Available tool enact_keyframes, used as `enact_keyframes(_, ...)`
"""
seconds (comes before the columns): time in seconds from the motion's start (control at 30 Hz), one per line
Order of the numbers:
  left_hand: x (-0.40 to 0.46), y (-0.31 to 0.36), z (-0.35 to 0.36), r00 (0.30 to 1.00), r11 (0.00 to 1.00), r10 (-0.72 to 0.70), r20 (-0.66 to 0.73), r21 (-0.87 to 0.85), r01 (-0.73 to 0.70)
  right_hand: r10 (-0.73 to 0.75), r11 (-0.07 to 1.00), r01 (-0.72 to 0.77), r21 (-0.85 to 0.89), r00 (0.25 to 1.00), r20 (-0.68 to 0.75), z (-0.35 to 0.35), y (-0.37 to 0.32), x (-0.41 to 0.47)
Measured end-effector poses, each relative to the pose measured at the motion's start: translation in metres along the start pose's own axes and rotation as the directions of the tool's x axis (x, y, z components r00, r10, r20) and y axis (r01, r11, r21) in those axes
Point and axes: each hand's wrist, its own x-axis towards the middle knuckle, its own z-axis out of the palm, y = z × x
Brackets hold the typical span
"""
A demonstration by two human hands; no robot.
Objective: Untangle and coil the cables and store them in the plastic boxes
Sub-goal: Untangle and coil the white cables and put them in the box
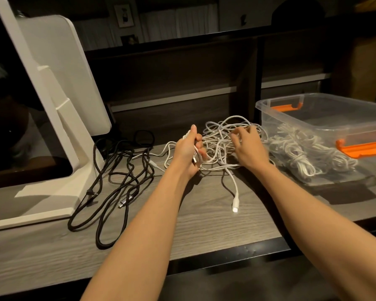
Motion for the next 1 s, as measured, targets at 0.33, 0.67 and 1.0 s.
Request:
enact_keyframes(0.33, 0.004, -0.002, -0.006, 0.973, 0.962, -0.172, 0.153, -0.187, 0.199, -0.312, 0.95, 0.313, 0.012, 0.94, 0.137, -0.002, -0.003, -0.004)
enact_keyframes(0.67, 0.002, -0.007, -0.007, 0.987, 0.976, -0.09, 0.134, 0.207, 0.061, -0.436, 0.822, 0.423, 0.382, 0.898, -0.057, -0.014, -0.018, -0.009)
enact_keyframes(1.0, 0.0, -0.003, -0.002, 0.965, 0.886, -0.167, 0.201, 0.459, 0.058, -0.223, 0.851, 0.131, 0.508, 0.967, 0.123, -0.015, -0.018, -0.009)
